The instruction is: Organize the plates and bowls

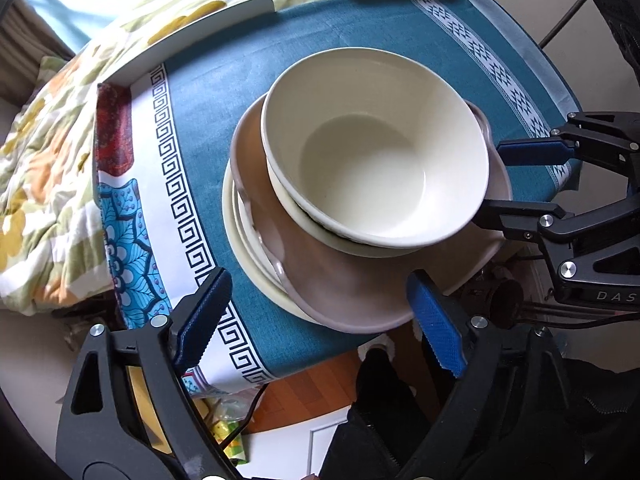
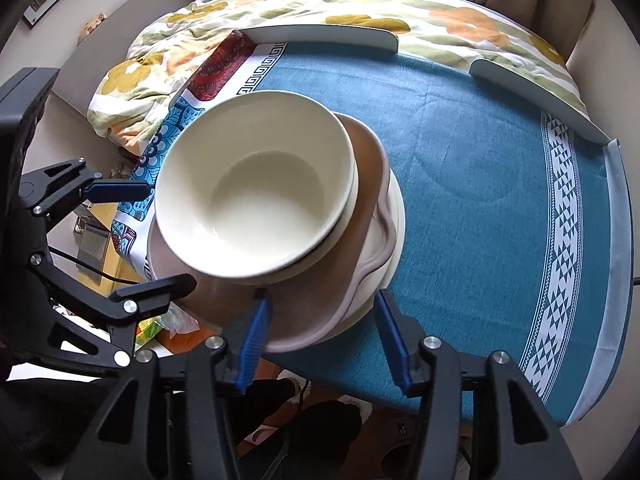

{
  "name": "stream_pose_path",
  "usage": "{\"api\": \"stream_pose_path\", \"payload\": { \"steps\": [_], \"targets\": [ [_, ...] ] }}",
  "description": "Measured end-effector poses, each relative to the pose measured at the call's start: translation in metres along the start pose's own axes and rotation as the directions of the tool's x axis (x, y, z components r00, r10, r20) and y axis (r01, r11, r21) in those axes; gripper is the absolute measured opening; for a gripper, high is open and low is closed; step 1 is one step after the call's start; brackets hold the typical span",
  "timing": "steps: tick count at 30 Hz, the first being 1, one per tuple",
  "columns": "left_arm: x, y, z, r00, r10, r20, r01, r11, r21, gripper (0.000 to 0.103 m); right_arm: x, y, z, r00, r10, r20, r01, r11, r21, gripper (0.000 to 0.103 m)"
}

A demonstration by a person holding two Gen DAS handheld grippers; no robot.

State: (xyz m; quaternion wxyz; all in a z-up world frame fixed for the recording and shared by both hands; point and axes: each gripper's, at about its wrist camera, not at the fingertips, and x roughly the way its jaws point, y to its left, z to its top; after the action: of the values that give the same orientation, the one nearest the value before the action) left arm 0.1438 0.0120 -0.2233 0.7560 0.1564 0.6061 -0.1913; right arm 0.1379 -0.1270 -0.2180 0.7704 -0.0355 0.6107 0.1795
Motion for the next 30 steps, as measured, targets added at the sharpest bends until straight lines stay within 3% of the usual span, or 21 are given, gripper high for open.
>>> {"api": "stream_pose_path", "payload": {
  "steps": [12, 15, 18, 21, 23, 24, 25, 26, 28, 30],
  "targets": [
    [-0.045, -0.013, -0.029, 0.997, 0.034, 0.069, -0.026, 0.994, -0.109, 0.088, -0.044, 0.005, -0.024, 0.997, 0.016, 0.081, -0.016, 1.000, -0.001, 0.048],
    [-0.078, -0.024, -0.037, 0.990, 0.051, 0.135, -0.032, 0.989, -0.145, 0.088, -0.077, 0.006, -0.035, 0.990, -0.005, 0.139, 0.005, 1.000, 0.003, 0.048],
    [-0.122, -0.036, -0.046, 0.968, 0.100, 0.231, -0.056, 0.980, -0.190, 0.088, -0.121, 0.010, -0.047, 0.975, -0.039, 0.218, 0.038, 0.999, 0.007, 0.048],
    [-0.173, -0.047, -0.058, 0.920, 0.150, 0.363, -0.057, 0.966, -0.254, 0.088, -0.170, 0.015, -0.064, 0.945, -0.083, 0.317, 0.079, 0.997, 0.023, 0.050],
    [-0.206, -0.057, -0.069, 0.869, 0.186, 0.460, -0.053, 0.957, -0.287, 0.090, -0.200, 0.018, -0.076, 0.914, -0.116, 0.390, 0.106, 0.993, 0.045, 0.067],
    [-0.221, -0.062, -0.076, 0.836, 0.211, 0.507, -0.056, 0.951, -0.304, 0.096, -0.214, 0.020, -0.082, 0.894, -0.138, 0.427, 0.125, 0.990, 0.059, 0.085],
    [-0.235, -0.066, -0.083, 0.800, 0.243, 0.548, -0.064, 0.944, -0.325, 0.103, -0.226, 0.021, -0.088, 0.871, -0.162, 0.463, 0.143, 0.987, 0.075, 0.093],
    [-0.248, -0.069, -0.090, 0.763, 0.274, 0.586, -0.072, 0.936, -0.343, 0.103, -0.238, 0.022, -0.093, 0.849, -0.184, 0.496, 0.159, 0.983, 0.094, 0.101],
    [-0.267, -0.075, -0.100, 0.705, 0.316, 0.635, -0.083, 0.926, -0.369, 0.103, -0.258, 0.023, -0.103, 0.811, -0.226, 0.539, 0.180, 0.974, 0.138, 0.102],
    [-0.278, -0.078, -0.105, 0.678, 0.344, 0.649, -0.094, 0.917, -0.388, 0.103, -0.274, 0.023, -0.114, 0.758, -0.272, 0.592, 0.192, 0.962, 0.195, 0.102]
  ]
}}
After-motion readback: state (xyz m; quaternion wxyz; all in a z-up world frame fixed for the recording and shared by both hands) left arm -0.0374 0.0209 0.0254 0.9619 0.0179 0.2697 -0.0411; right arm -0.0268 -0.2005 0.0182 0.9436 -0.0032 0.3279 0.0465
